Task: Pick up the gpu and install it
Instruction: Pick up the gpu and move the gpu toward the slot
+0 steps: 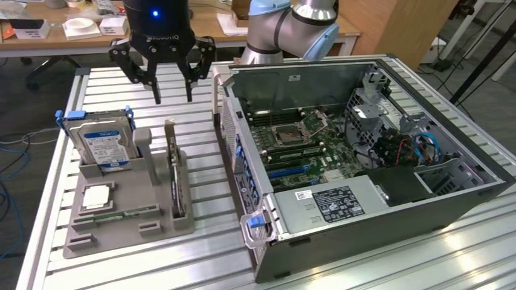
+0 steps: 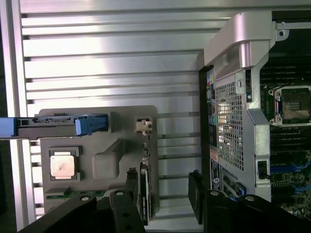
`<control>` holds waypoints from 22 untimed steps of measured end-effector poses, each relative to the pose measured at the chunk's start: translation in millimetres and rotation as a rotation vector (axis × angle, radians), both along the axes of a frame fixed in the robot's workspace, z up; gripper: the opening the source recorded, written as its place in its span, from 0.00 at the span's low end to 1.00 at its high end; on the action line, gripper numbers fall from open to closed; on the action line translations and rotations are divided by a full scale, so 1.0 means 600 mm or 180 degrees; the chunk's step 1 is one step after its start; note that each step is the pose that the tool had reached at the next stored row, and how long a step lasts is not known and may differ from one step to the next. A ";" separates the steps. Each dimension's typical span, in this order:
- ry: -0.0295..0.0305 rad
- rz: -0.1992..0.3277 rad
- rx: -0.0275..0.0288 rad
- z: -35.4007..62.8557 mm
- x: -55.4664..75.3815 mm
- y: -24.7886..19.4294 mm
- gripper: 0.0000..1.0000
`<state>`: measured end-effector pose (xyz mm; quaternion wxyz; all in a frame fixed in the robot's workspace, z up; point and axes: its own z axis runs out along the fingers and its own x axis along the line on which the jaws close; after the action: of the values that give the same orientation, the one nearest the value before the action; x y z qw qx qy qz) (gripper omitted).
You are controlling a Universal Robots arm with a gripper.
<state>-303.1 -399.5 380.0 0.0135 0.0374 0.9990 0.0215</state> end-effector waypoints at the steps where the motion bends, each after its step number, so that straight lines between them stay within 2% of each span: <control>1: 0.0000 0.0000 0.0000 0.000 0.000 -0.0004 0.54; 12: -0.0002 0.0000 -0.0008 -0.005 -0.001 -0.0087 0.54; 22: -0.0006 0.0000 -0.0023 -0.014 -0.003 -0.0260 0.54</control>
<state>-305.2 -415.1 371.4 0.0145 0.0373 0.9990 0.0179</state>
